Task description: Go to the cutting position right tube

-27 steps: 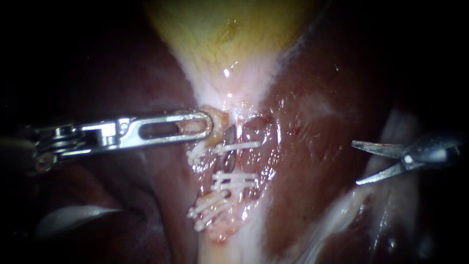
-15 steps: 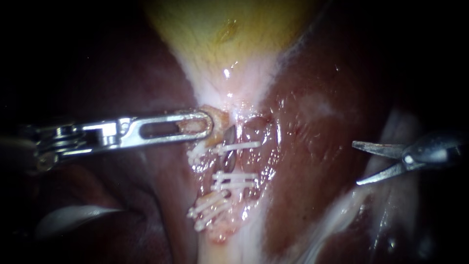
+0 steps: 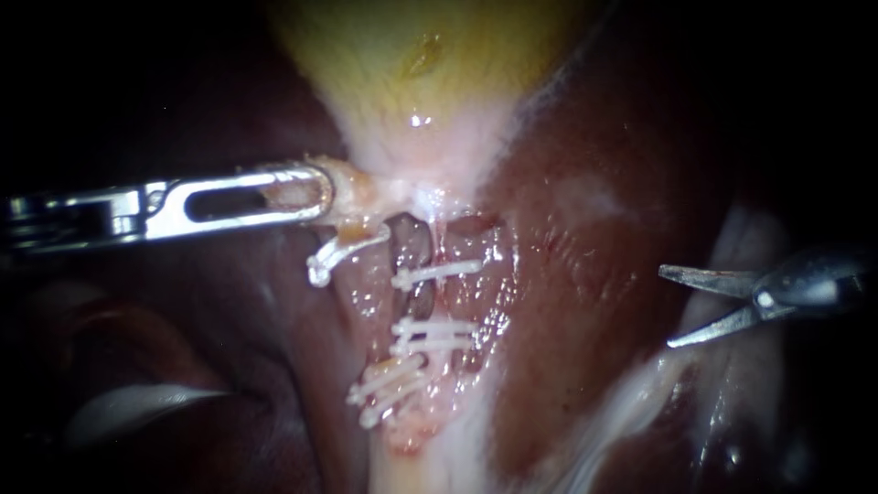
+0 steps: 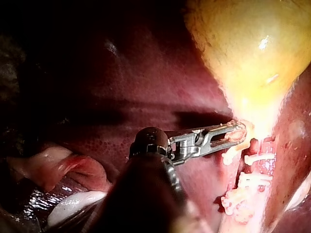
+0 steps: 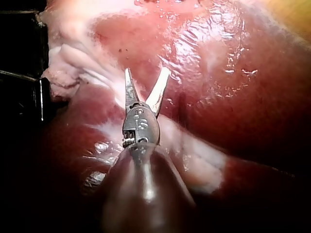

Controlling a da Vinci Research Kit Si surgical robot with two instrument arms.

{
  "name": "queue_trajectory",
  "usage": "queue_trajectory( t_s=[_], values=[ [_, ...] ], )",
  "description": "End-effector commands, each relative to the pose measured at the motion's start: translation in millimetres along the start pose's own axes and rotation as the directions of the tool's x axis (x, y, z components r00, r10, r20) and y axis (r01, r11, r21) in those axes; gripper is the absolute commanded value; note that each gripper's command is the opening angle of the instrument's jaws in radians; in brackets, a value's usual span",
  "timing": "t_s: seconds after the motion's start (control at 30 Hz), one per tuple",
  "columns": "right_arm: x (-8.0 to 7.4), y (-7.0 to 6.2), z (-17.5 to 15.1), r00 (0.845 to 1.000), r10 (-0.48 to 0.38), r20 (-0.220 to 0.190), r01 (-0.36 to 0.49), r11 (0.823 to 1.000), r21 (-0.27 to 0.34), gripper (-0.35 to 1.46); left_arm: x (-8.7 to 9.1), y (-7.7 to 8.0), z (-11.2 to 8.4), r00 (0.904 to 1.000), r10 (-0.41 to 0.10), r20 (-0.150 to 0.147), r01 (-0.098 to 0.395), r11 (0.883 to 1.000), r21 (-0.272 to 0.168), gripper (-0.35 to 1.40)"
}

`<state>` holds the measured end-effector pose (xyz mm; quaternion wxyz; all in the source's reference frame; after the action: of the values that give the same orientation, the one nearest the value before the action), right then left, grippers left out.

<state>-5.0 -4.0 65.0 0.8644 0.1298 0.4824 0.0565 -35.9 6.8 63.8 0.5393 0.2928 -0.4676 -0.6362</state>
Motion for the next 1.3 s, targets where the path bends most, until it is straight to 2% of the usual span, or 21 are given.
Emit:
queue_trajectory(
  t_s=[0.03, 0.2, 0.33, 0.4, 0.47, 0.57, 0.63, 0.67, 0.87, 1.07, 1.23, 1.3],
  values=[
    [0.1, -0.1, 0.2, 1.000, -0.005, -0.002, 0.005, 1.000, 0.005, 1.45, 0.1, 0.0, 0.1, 1.0000, 0.000, 0.002, 0.000, 1.000, 0.000, -0.35],
    [1.5, -0.6, 1.5, 0.997, 0.075, -0.016, -0.075, 0.997, 0.031, 1.45, 0.6, -0.2, 0.2, 1.0000, 0.001, 0.005, -0.001, 1.000, -0.002, -0.35],
    [2.6, -1.0, 3.3, 0.969, 0.248, -0.009, -0.246, 0.966, 0.077, 1.45, 0.8, -0.7, 0.0, 1.0000, 0.000, 0.009, 0.000, 1.000, -0.006, -0.35],
    [2.9, -1.2, 4.4, 0.941, 0.337, 0.014, -0.337, 0.936, 0.106, 1.45, 0.8, -0.9, -0.1, 1.0000, 0.000, 0.007, 0.001, 1.000, -0.005, -0.35],
    [3.2, -1.4, 5.3, 0.922, 0.384, 0.042, -0.386, 0.914, 0.128, 1.45, 0.8, -1.1, -0.1, 1.0000, -0.001, 0.008, 0.001, 1.000, -0.005, -0.35],
    [3.8, -1.4, 6.4, 0.885, 0.463, 0.057, -0.466, 0.871, 0.155, 1.45, 0.9, -1.2, -0.1, 1.0000, -0.001, 0.007, 0.001, 1.000, -0.004, -0.35],
    [4.3, -1.4, 7.1, 0.866, 0.494, 0.077, -0.500, 0.850, 0.165, 1.45, 0.9, -1.2, 0.0, 1.0000, -0.001, 0.007, 0.001, 1.000, -0.004, -0.35],
    [4.5, -1.4, 7.5, 0.850, 0.517, 0.096, -0.526, 0.832, 0.178, 1.45, 0.9, -1.2, 0.0, 1.0000, -0.001, 0.005, 0.001, 1.000, -0.002, -0.35],
    [5.9, -0.9, 9.8, 0.804, 0.574, 0.155, -0.594, 0.770, 0.233, 1.43, 1.0, -1.3, 0.1, 1.0000, -0.001, 0.005, 0.001, 1.000, -0.002, -0.35],
    [7.2, -0.4, 12.3, 0.779, 0.599, 0.183, -0.626, 0.733, 0.265, 1.43, 1.0, -1.3, 0.1, 1.0000, -0.001, 0.006, 0.001, 1.000, -0.003, -0.35],
    [7.8, -0.3, 13.9, 0.771, 0.608, 0.190, -0.636, 0.720, 0.278, 1.43, 1.1, -1.5, 0.1, 1.0000, -0.001, 0.006, 0.001, 1.000, -0.003, -0.35],
    [7.9, -0.3, 14.4, 0.772, 0.607, 0.190, -0.635, 0.721, 0.279, 1.43, 1.1, -1.6, 0.1, 1.0000, -0.001, 0.005, 0.001, 1.000, -0.001, -0.35]
  ],
)
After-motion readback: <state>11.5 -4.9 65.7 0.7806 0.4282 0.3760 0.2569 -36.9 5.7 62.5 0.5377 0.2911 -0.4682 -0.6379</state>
